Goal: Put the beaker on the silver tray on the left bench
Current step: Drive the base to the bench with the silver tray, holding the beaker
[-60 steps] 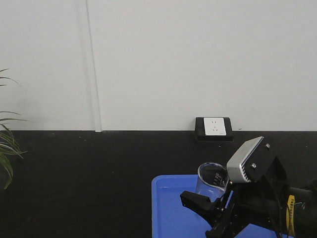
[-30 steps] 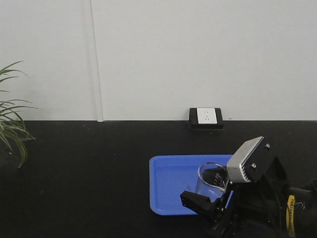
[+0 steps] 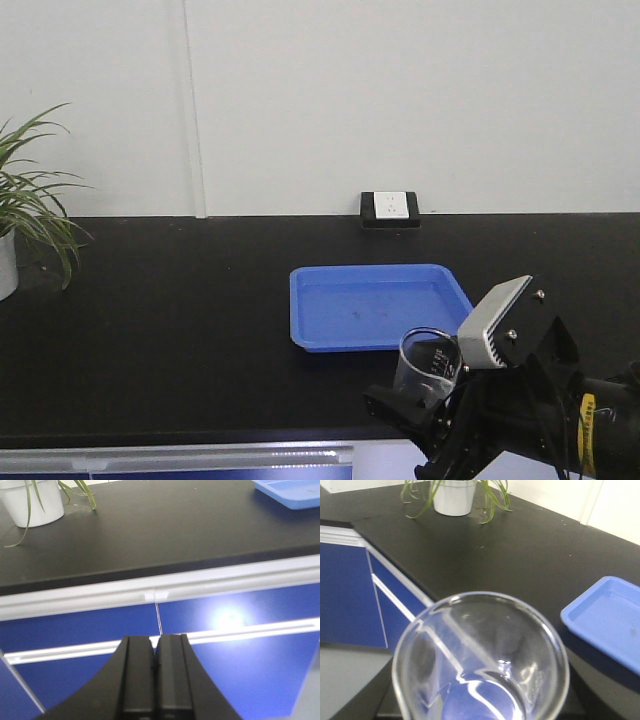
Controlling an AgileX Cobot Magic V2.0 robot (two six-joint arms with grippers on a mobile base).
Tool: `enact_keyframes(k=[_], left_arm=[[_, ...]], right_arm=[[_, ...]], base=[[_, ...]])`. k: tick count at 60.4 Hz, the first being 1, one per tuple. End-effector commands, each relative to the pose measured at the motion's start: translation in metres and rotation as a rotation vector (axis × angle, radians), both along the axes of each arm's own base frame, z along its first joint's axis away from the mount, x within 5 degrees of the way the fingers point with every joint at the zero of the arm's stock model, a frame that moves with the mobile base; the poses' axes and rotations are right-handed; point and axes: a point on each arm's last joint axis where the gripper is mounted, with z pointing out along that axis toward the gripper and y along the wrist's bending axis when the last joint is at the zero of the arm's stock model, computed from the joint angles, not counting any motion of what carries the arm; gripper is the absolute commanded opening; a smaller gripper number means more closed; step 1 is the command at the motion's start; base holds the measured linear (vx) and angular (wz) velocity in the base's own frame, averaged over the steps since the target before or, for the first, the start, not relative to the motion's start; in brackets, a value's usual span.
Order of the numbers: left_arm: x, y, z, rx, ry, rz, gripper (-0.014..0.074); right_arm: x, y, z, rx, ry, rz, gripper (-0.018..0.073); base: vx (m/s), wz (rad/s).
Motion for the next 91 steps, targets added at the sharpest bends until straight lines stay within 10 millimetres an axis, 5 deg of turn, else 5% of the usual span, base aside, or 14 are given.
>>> enact_keyframes(k=[1,58,91], left_arm=[[0.0019,-0.0008,0.0009,-0.005,-0.069,-0.010,0.0001],[0.0019,-0.0008,0.0009,-0.005,-0.069,-0.010,0.0001],[0.0019,-0.0008,0.0009,-0.005,-0.069,-0.010,0.0001]], right_arm=[[-0.0026,-0.0001,0.0180,0.052,-0.042,-0.001,-0.0011],[-0.0026,-0.0001,0.0180,0.052,-0.042,-0.001,-0.0011],[-0.0028,0.0001,0.0180,0.053,-0.042,0.003,-0.0011]], base=[[-0.36,-0.05],[-0.32,0.03],[-0.16,0.64]])
